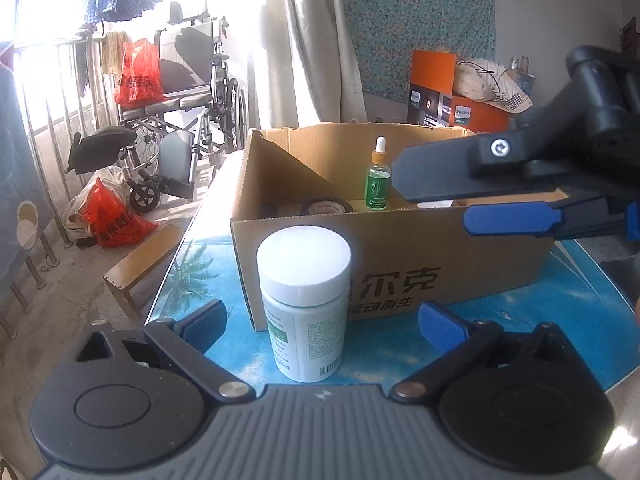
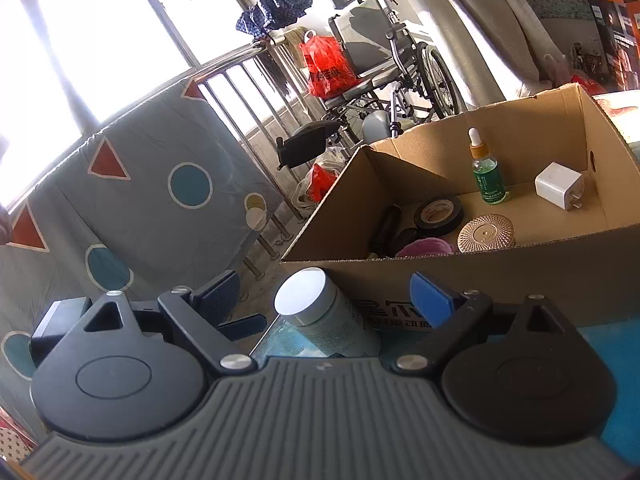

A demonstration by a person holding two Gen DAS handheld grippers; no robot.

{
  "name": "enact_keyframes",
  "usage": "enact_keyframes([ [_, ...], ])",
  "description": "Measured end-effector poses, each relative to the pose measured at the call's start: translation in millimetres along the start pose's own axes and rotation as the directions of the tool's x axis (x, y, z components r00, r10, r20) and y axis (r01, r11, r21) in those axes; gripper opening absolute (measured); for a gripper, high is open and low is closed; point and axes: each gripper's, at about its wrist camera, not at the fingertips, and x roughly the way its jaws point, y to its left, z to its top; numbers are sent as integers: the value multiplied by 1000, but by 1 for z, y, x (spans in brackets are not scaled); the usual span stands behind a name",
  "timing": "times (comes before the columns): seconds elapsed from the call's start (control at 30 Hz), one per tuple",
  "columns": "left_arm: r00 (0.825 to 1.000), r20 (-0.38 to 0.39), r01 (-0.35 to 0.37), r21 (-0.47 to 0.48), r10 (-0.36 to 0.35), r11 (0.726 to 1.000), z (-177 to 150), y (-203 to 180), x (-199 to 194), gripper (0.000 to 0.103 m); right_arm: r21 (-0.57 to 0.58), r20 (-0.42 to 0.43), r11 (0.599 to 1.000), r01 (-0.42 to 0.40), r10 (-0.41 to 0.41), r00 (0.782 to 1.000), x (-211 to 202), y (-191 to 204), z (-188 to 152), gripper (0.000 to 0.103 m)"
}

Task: Organize rigid objects
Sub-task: 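Lower the right tool onto the white supplement bottle and close on its cap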

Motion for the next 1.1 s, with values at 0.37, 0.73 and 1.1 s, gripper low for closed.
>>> enact_keyframes([
  [0.37,997,-32,63,-59,-65,996,6,13,25,79,97,-106,995,-2,12,994,62,-8,6,60],
  [0.73,997,-39,60,-75,-63,995,3,5,16,55,88,-127,996,26,-15,992,55,-9,2,38],
  [1.1,986,-48,156,-38,-158,987,7,-27,13,55,105,-100,989,106,-95,990,13,-23,1,40],
])
